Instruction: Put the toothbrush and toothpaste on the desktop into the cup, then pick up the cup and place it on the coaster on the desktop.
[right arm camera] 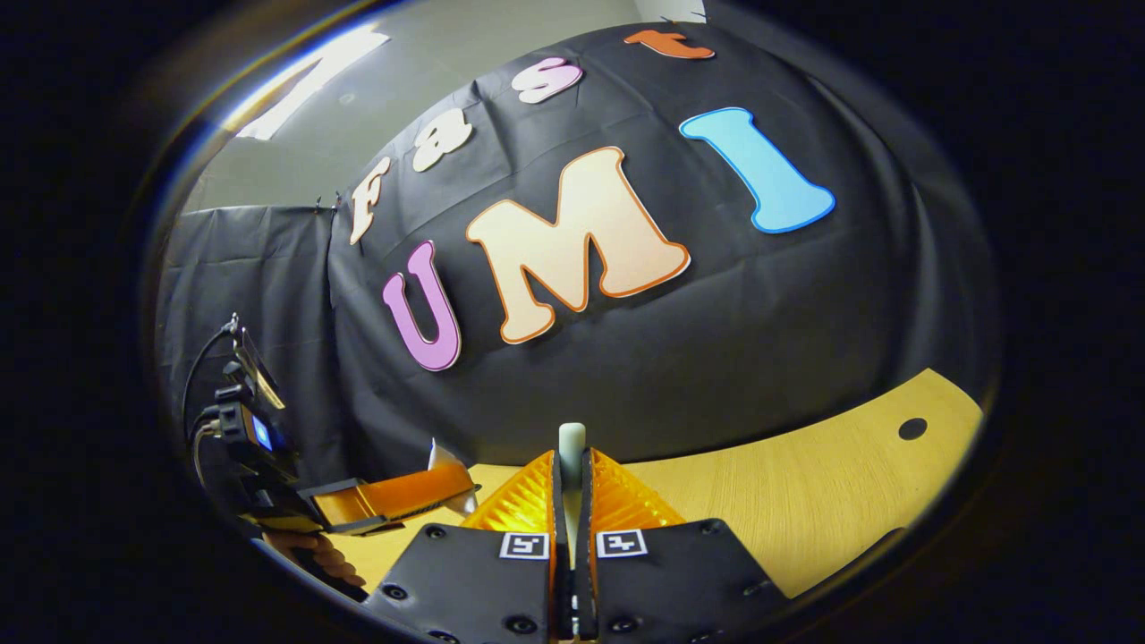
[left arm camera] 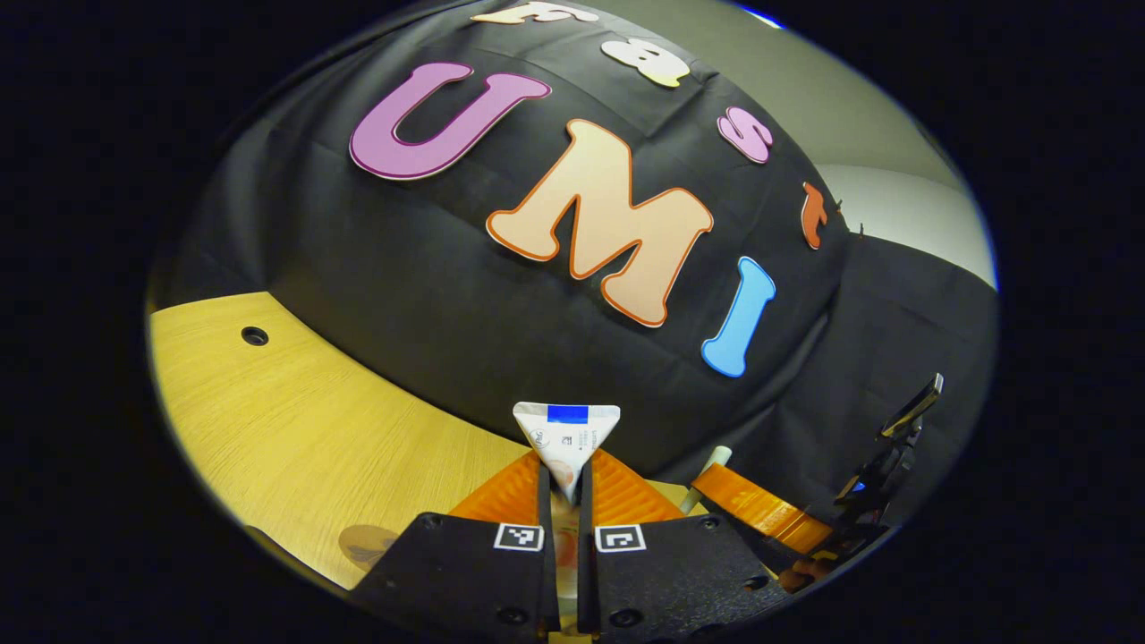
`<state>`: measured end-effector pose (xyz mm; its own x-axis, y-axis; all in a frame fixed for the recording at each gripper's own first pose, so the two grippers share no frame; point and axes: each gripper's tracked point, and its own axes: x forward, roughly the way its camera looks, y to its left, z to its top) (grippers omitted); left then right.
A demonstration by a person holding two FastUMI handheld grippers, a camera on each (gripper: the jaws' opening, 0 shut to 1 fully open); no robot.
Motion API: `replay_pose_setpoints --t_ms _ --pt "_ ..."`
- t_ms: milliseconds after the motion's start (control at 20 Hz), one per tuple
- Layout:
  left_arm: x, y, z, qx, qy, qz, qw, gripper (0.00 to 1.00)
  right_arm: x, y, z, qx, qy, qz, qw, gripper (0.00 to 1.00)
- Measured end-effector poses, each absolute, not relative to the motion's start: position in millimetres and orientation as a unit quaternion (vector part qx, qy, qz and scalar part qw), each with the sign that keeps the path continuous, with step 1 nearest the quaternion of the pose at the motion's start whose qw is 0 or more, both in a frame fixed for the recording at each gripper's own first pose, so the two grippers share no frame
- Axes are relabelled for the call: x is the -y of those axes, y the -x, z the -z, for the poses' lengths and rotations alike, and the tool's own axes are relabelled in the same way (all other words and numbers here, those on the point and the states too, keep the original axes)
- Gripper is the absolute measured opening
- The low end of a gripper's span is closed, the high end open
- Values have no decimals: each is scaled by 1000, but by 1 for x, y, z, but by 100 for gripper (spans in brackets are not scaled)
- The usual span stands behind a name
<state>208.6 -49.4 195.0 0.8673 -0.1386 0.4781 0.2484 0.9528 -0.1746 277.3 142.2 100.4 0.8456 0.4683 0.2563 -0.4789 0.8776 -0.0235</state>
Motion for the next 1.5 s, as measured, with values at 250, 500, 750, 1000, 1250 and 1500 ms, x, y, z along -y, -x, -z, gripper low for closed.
replay_pose_setpoints --t_ms 250,500,750,1000,1250,1500 --pt "66 -214 -193 245 101 123 956 6 -128 -286 -71 109 -52 -237 964 5" --pt "81 -217 -188 242 79 138 957 6 -121 -275 -62 112 -49 -240 963 13" --pt "98 -226 -180 231 38 143 962 6 -92 -259 -82 153 -78 -215 961 81" --pt "104 -240 -163 212 24 139 967 6 -42 -258 -86 169 -90 -162 968 95" --pt "112 -253 -146 194 18 129 972 6 -13 -253 -73 159 -121 -139 970 95" --pt "113 -259 -138 194 6 116 974 11 0 -249 -69 154 -122 -130 972 95"
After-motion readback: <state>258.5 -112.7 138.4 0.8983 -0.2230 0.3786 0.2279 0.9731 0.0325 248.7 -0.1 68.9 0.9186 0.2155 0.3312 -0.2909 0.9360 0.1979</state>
